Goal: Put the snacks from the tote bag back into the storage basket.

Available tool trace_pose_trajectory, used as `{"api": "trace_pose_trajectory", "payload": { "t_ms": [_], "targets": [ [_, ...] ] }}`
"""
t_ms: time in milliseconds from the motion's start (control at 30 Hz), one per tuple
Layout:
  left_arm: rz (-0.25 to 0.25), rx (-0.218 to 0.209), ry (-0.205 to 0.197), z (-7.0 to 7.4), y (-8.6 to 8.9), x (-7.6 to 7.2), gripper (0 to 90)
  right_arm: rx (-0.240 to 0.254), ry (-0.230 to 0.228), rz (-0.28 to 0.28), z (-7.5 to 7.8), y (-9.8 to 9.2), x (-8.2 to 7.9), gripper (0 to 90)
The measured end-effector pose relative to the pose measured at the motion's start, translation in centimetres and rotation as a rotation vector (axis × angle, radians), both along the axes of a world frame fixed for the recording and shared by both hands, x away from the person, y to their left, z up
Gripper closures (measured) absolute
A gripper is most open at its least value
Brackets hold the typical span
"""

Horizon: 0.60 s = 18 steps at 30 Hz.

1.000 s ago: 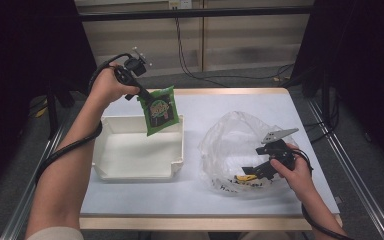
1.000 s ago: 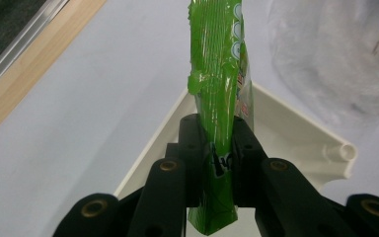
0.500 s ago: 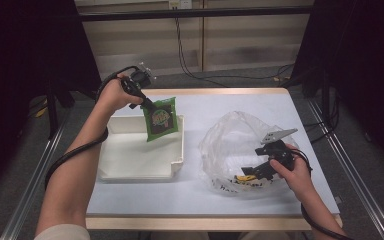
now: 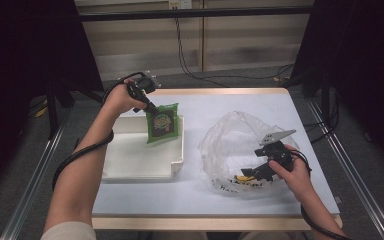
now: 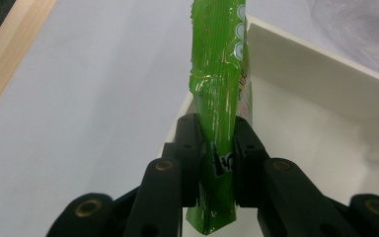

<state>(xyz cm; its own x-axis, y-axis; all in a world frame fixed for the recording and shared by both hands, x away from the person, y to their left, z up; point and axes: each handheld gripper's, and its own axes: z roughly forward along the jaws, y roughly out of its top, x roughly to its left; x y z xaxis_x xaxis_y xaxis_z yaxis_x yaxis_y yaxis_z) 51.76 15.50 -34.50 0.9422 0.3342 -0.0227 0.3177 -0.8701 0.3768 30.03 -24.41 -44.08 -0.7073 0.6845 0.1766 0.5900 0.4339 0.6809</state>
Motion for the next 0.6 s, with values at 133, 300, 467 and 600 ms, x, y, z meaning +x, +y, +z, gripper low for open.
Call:
{"api": "trace_pose_trajectory", "payload": {
  "t_ms": [133, 300, 467, 600],
  "targets": [
    [-0.006, -0.021, 0.0, -0.6, 0.0, 0.0, 75.4, 0.01, 0.007, -0.003, -0.1, 0.0, 0.0, 3.5],
    [0.006, -0.027, -0.014, -1.0, 0.4, 0.2, 65.8, 0.0, 0.004, -0.001, -0.2, 0.1, -0.1, 3.5],
    [0.113, -0.078, 0.019, -0.8, 1.0, 0.4, 40.9, -0.002, 0.001, -0.001, 0.0, 0.3, -0.2, 3.5],
    [0.171, -0.091, 0.022, -0.4, 1.6, 0.4, 25.3, -0.004, -0.005, 0.006, 0.1, 0.4, -0.1, 3.5]
  ]
}}
